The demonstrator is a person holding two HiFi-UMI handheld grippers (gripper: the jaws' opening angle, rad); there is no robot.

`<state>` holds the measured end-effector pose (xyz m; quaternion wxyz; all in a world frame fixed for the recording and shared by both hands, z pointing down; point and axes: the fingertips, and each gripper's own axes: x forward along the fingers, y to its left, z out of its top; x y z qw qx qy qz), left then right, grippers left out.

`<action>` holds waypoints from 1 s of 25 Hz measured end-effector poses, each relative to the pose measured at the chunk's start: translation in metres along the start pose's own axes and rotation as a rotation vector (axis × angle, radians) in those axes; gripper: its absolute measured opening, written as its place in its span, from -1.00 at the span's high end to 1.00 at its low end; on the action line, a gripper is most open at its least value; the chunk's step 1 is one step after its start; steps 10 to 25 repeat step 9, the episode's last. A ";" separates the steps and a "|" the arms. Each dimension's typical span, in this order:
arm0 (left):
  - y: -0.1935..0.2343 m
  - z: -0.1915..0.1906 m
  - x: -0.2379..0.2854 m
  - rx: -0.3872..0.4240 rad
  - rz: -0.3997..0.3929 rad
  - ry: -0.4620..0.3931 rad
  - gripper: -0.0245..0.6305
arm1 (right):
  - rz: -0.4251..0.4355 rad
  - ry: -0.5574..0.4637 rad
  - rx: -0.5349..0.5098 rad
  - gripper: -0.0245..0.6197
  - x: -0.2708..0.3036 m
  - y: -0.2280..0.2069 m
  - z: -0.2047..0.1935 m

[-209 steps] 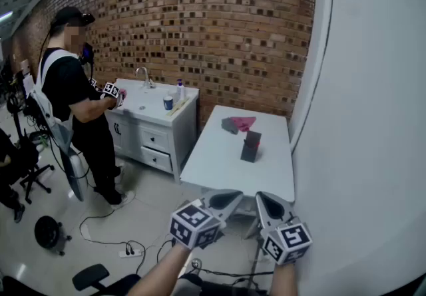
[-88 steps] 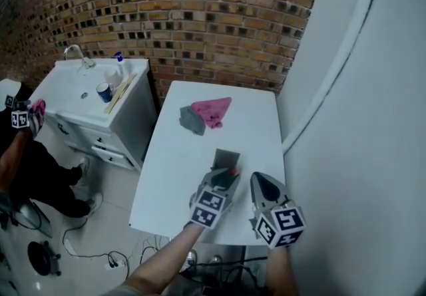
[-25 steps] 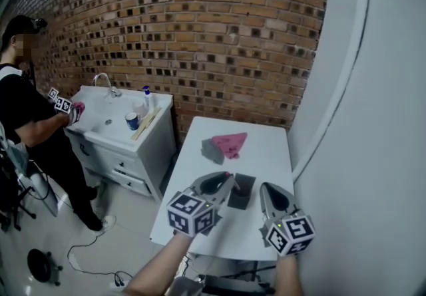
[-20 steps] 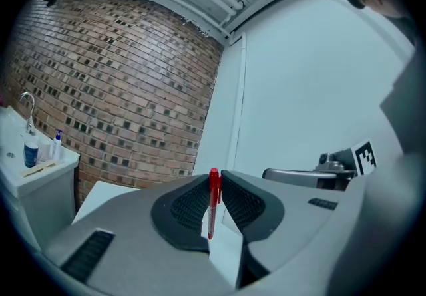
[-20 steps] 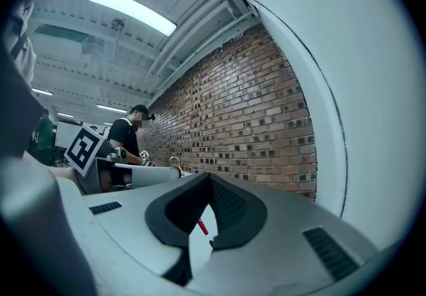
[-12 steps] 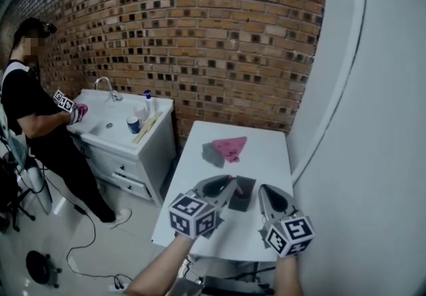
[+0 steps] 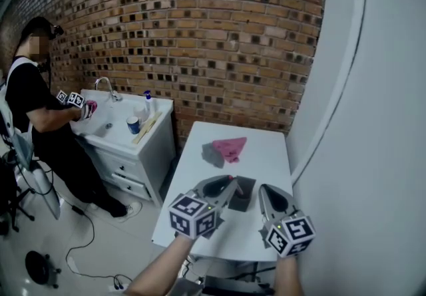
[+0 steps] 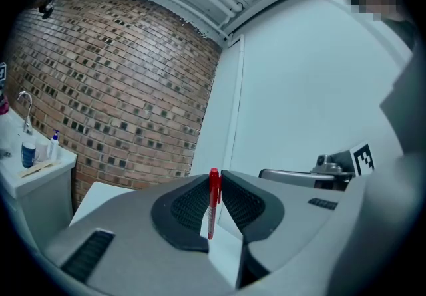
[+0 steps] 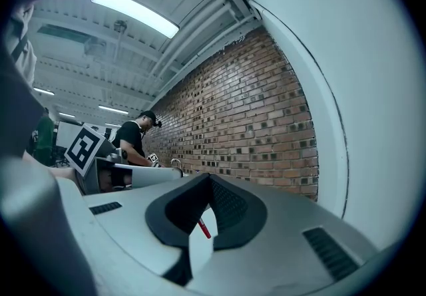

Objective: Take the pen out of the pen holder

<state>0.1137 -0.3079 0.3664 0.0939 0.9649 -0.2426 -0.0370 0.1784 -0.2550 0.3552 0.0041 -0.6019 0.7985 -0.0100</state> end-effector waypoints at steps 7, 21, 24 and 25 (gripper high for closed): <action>-0.002 0.001 -0.001 0.003 -0.007 -0.003 0.75 | -0.006 0.000 -0.001 0.92 0.000 0.002 -0.001; -0.003 0.001 -0.002 0.000 -0.010 -0.004 0.75 | -0.014 0.002 0.001 0.92 -0.001 0.003 -0.001; -0.003 0.001 -0.002 0.000 -0.010 -0.004 0.75 | -0.014 0.002 0.001 0.92 -0.001 0.003 -0.001; -0.003 0.001 -0.002 0.000 -0.010 -0.004 0.75 | -0.014 0.002 0.001 0.92 -0.001 0.003 -0.001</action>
